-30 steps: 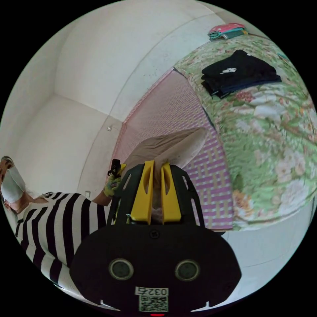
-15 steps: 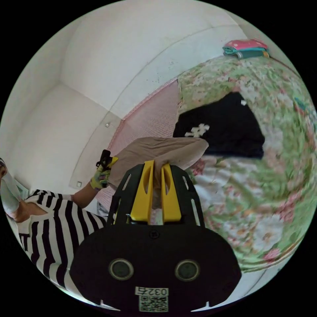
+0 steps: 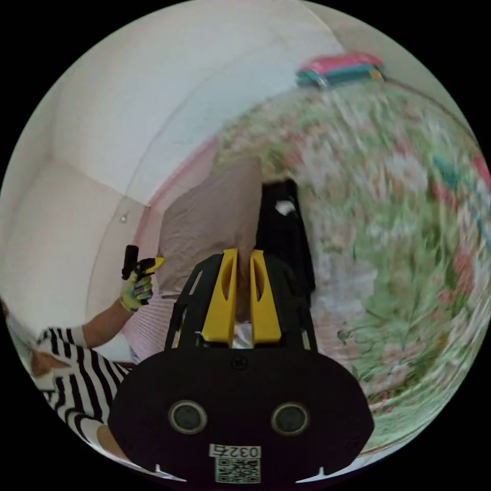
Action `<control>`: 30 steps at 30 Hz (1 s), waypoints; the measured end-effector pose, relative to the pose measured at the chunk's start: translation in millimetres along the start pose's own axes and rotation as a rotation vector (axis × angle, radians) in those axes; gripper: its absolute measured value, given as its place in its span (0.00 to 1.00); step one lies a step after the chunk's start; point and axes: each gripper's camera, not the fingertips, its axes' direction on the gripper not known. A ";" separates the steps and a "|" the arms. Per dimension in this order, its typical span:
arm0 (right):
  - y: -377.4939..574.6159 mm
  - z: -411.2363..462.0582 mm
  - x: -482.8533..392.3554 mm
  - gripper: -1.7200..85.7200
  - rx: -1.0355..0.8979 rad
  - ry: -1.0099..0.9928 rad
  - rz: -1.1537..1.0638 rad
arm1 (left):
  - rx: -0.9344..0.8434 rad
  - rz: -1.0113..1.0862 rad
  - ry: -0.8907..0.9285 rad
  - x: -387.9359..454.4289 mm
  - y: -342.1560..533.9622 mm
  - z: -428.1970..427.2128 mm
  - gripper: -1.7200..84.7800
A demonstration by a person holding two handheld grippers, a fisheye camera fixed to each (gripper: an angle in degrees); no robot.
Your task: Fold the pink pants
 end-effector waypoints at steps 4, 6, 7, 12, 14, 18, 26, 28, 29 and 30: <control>0.4 19.4 17.8 0.06 0.039 -0.033 0.053 | 0.046 -0.014 0.140 -64.7 18.7 19.5 0.01; -1.9 4.3 0.6 0.06 0.067 -0.027 -0.007 | 0.014 0.083 0.115 -60.8 16.2 20.3 0.01; -2.3 -6.7 -9.8 0.06 0.094 -0.034 -0.025 | -0.006 0.140 0.067 -56.2 15.2 20.9 0.01; -21.1 20.6 -9.2 0.07 -0.032 0.036 0.013 | -0.094 0.083 0.021 -119.7 27.9 46.2 0.03; -23.0 18.1 -0.6 0.09 -0.002 -0.041 0.071 | -0.056 0.097 0.067 -133.9 43.8 45.2 0.04; -7.9 -4.3 -17.1 0.09 0.072 0.135 0.139 | 0.150 0.211 -0.113 -124.7 90.1 2.8 0.03; -93.8 59.2 -142.6 0.01 0.231 0.242 -0.261 | 0.124 0.551 -0.325 -58.7 58.7 54.0 0.01; -142.6 100.0 -142.8 0.01 0.183 0.323 -0.248 | 0.039 0.532 -0.577 -73.0 48.9 88.1 0.01; -153.5 110.0 -138.9 0.01 0.173 0.333 -0.238 | 0.001 0.523 -0.632 -80.7 47.5 97.1 0.01; -173.3 132.4 -127.1 0.01 0.138 0.360 -0.211 | -0.035 0.514 -0.681 -97.4 49.1 108.5 0.01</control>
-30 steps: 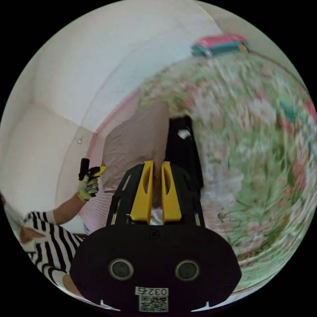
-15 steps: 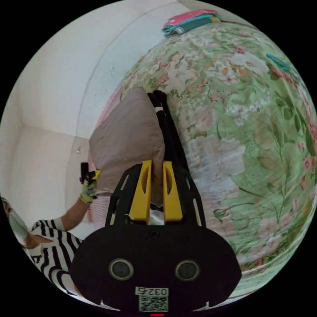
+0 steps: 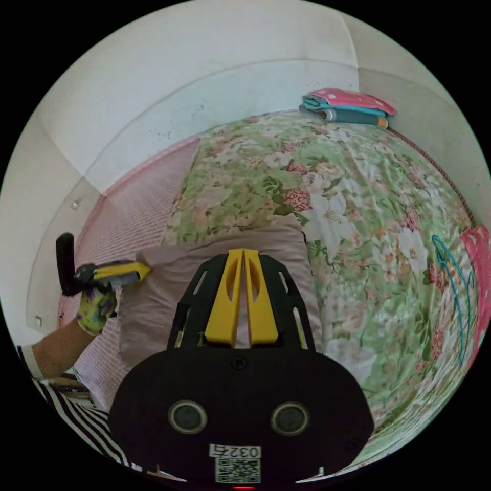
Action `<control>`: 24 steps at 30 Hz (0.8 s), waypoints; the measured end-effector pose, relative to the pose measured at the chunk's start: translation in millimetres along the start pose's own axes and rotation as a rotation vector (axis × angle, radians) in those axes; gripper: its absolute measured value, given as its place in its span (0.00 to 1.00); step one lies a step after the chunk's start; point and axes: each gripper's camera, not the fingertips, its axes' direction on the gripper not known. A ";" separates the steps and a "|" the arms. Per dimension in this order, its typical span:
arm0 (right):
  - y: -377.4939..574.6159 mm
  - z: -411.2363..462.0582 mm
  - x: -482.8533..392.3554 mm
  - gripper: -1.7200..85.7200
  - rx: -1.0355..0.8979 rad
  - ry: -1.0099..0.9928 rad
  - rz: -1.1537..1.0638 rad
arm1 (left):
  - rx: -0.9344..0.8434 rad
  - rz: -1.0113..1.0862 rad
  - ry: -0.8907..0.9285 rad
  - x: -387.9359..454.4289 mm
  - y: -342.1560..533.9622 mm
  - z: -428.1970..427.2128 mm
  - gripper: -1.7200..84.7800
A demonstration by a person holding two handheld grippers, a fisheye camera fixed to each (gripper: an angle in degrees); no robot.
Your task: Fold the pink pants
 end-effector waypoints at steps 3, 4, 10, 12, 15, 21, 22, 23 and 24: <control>-8.3 85.7 17.7 0.01 -0.146 0.025 0.046 | 0.105 -0.065 0.072 -18.1 26.3 5.5 0.01; 0.1 110.5 20.4 0.01 -0.127 0.048 0.033 | 0.142 -0.091 0.103 -22.7 34.1 5.4 0.01; 21.5 122.0 65.5 0.01 0.019 -0.061 0.058 | 0.082 -0.172 0.240 -29.0 21.9 -16.9 0.01; 51.9 91.5 76.9 0.01 0.170 -0.062 0.062 | 0.127 -0.156 0.312 -21.3 21.4 -45.9 0.01; 121.1 75.2 89.6 0.01 0.251 -0.029 0.034 | 0.261 -0.025 0.316 24.1 40.7 -113.0 0.01; 238.2 160.8 130.6 0.01 0.142 0.170 -0.036 | 0.224 0.262 0.215 147.8 82.1 -182.6 0.01; 247.3 191.9 143.6 0.01 0.091 0.186 -0.073 | 0.106 0.274 0.126 162.6 78.3 -175.6 0.01; 252.0 205.3 149.6 0.01 0.089 0.193 -0.094 | 0.040 0.275 0.087 167.1 75.5 -169.8 0.01; 259.4 226.9 162.0 0.01 0.098 0.198 -0.113 | -0.034 0.283 0.075 170.4 71.2 -162.9 0.01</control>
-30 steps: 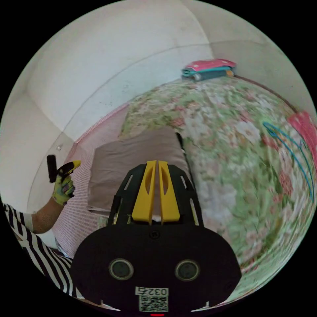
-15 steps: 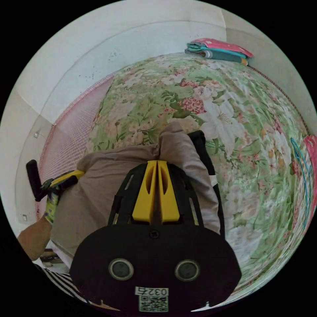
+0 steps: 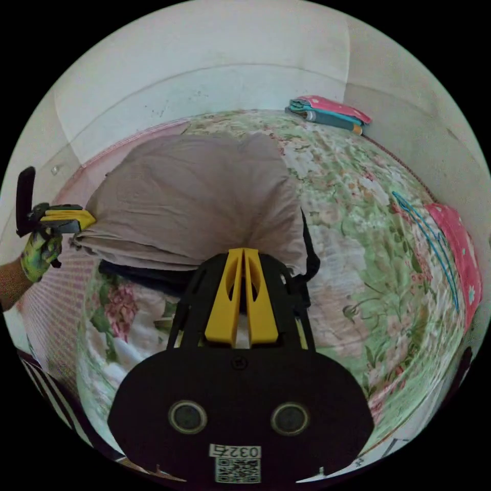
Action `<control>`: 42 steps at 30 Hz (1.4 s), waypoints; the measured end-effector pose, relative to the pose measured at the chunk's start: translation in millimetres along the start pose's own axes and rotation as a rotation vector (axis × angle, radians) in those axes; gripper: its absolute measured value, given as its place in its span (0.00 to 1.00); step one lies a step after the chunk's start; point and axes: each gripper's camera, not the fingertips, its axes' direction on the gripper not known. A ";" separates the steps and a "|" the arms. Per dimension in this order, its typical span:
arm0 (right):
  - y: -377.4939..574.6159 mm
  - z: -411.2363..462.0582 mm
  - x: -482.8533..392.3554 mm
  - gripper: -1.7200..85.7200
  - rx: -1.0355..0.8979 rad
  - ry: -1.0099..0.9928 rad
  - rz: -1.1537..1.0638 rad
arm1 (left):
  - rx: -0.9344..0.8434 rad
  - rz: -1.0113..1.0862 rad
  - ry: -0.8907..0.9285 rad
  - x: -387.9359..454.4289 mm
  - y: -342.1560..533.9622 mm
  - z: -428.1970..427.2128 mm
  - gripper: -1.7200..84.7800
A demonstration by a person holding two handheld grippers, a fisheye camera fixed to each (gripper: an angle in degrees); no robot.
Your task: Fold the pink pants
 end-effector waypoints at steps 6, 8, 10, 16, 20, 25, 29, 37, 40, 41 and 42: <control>19.6 48.7 58.3 0.01 -0.073 -0.066 0.270 | -0.021 -0.286 0.189 -16.4 -39.8 -89.6 0.01; 36.1 35.9 47.4 0.01 0.025 -0.069 0.208 | -0.034 -0.186 0.092 12.9 -39.1 -138.3 0.01; 74.6 33.5 25.5 0.01 0.112 -0.136 0.137 | -0.083 -0.106 -0.018 56.4 -9.6 -194.1 0.01; 196.9 105.4 -50.8 0.01 -0.008 -0.343 -0.053 | -0.098 -0.541 0.078 120.6 158.7 -333.8 0.01; 253.2 167.2 -98.9 0.01 -0.141 -0.465 -0.177 | -0.052 -0.887 -0.037 180.0 255.4 -436.0 0.01; 303.7 248.6 -177.4 0.01 -0.279 -0.654 -0.431 | 0.291 -1.522 -0.138 271.6 387.1 -574.0 0.01; 331.2 290.3 -223.4 0.01 -0.312 -0.741 -0.553 | 0.496 -1.852 -0.257 332.9 458.9 -648.1 0.01; 431.4 371.7 -321.1 0.01 -0.376 -0.781 -0.629 | 0.992 -2.231 -0.293 413.8 585.1 -796.7 0.06; 471.6 400.1 -354.6 0.01 -0.413 -0.794 -0.628 | 1.015 -2.234 -0.227 408.5 610.7 -835.8 0.11; 479.3 406.0 -361.7 0.01 -0.421 -0.791 -0.637 | 1.021 -2.231 -0.203 406.7 614.2 -841.5 0.11; 493.4 417.5 -375.2 0.01 -0.439 -0.792 -0.655 | 1.032 -2.232 -0.153 404.6 619.4 -852.0 0.12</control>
